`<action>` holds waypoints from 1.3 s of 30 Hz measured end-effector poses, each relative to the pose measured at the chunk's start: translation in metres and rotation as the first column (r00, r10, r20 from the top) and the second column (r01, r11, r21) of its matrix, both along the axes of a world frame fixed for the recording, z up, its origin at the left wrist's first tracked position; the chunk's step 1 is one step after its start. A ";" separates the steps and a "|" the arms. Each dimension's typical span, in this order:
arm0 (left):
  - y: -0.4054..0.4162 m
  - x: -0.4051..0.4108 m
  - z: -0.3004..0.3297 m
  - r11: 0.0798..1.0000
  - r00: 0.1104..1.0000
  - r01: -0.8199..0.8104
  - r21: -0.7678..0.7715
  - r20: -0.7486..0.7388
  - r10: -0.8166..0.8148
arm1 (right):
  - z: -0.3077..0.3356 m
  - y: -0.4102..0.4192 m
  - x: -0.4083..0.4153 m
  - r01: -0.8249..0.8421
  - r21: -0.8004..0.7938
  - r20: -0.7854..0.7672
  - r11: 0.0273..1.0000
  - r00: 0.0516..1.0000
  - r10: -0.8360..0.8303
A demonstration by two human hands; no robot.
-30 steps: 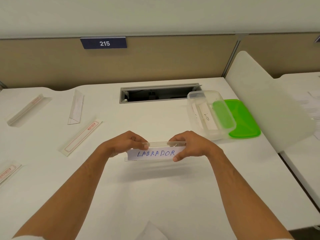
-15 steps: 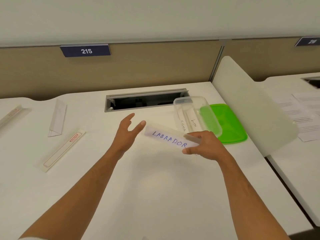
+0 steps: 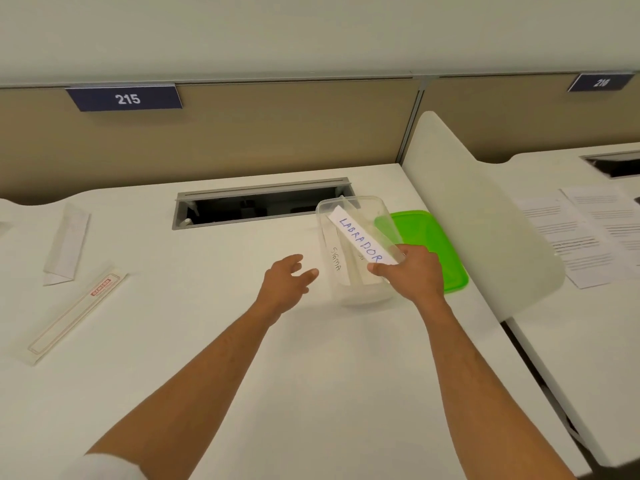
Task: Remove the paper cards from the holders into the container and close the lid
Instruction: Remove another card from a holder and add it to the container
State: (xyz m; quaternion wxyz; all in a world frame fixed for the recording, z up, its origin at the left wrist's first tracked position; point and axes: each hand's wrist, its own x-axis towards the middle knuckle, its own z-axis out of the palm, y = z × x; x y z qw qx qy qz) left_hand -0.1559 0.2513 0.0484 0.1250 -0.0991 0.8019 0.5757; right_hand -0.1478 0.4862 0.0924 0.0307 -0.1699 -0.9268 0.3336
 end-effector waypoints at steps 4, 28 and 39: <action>0.028 -0.007 -0.001 1.000 0.999 -0.013 -0.005 -0.029 0.013 | -0.005 0.005 -0.013 0.013 0.128 0.053 0.992 0.998 -0.020; 0.046 -0.017 -0.005 0.989 0.995 -0.098 0.108 0.026 0.096 | -0.048 -0.008 -0.061 -0.286 0.289 0.427 0.914 0.893 0.144; 0.041 -0.006 -0.003 0.994 0.995 -0.091 0.059 -0.027 0.093 | -0.028 -0.016 -0.054 -0.151 0.323 0.194 0.934 0.977 0.091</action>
